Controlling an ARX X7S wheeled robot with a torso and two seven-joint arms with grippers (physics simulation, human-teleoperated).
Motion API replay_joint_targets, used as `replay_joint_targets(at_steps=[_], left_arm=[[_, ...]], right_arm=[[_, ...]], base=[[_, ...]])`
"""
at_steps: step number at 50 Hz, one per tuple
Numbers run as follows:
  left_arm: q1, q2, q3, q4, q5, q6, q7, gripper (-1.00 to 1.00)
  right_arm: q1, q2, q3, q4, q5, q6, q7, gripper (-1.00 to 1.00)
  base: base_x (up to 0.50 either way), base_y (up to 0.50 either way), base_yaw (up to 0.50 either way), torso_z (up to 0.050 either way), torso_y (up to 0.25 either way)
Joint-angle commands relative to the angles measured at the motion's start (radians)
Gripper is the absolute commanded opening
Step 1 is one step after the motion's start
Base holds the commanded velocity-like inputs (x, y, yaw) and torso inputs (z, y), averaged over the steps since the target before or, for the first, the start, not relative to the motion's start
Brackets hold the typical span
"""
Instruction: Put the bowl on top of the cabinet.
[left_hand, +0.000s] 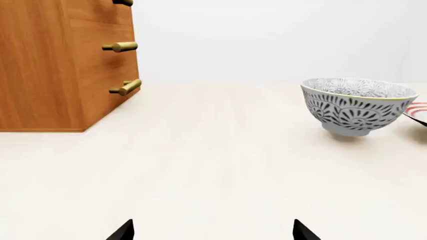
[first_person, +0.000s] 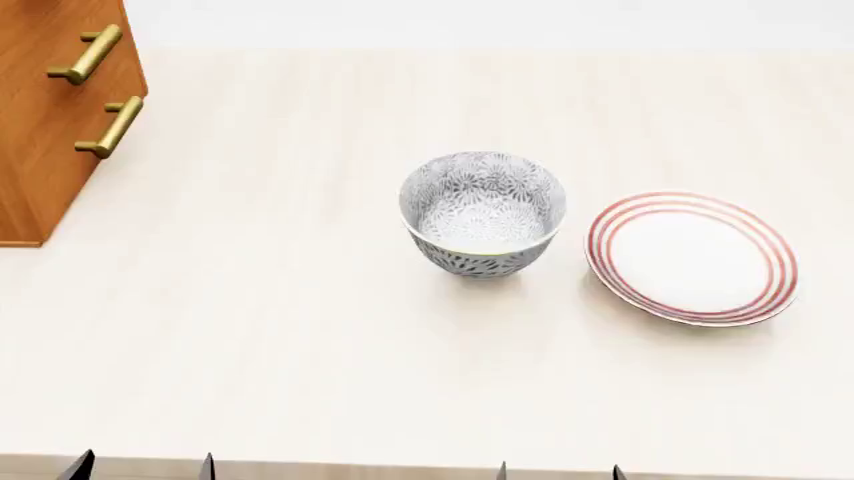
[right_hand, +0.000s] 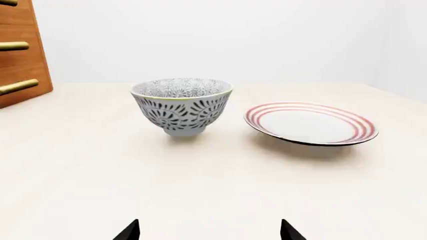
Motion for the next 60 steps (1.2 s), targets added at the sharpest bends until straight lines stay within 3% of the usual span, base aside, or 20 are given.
replay_joint_targets(at_steps=[1,2,19,51,60], left_arm=[[-0.005,-0.014,0.007,0.000,-0.026,-0.016,-0.027,1.00],[0.008,-0.024,0.019,-0.002,-0.050,0.046,0.002,1.00],[-0.010,-0.061,0.069,-0.017,-0.064,0.009,-0.059,1.00],[-0.017,-0.098,0.116,-0.019,-0.105,0.001,-0.099,1.00],[-0.021,-0.111,0.141,-0.018,-0.083,-0.005,-0.118,1.00]], right_arm=[[-0.002,0.017,-0.017,-0.003,0.027,-0.003,0.010,1.00],[0.001,0.020,-0.019,-0.009,0.036,0.022,0.017,1.00],[0.031,0.049,-0.049,0.027,0.069,0.062,0.112,1.00],[0.030,0.090,-0.110,0.029,0.109,0.040,0.145,1.00],[0.048,0.100,-0.133,0.046,0.121,0.077,0.147,1.00]], base=[[0.00,0.00,0.00,0.000,0.000],[0.00,0.00,0.00,0.000,0.000],[0.00,0.03,0.00,0.000,0.000],[0.00,0.50,0.00,0.000,0.000],[0.00,0.00,0.00,0.000,0.000]])
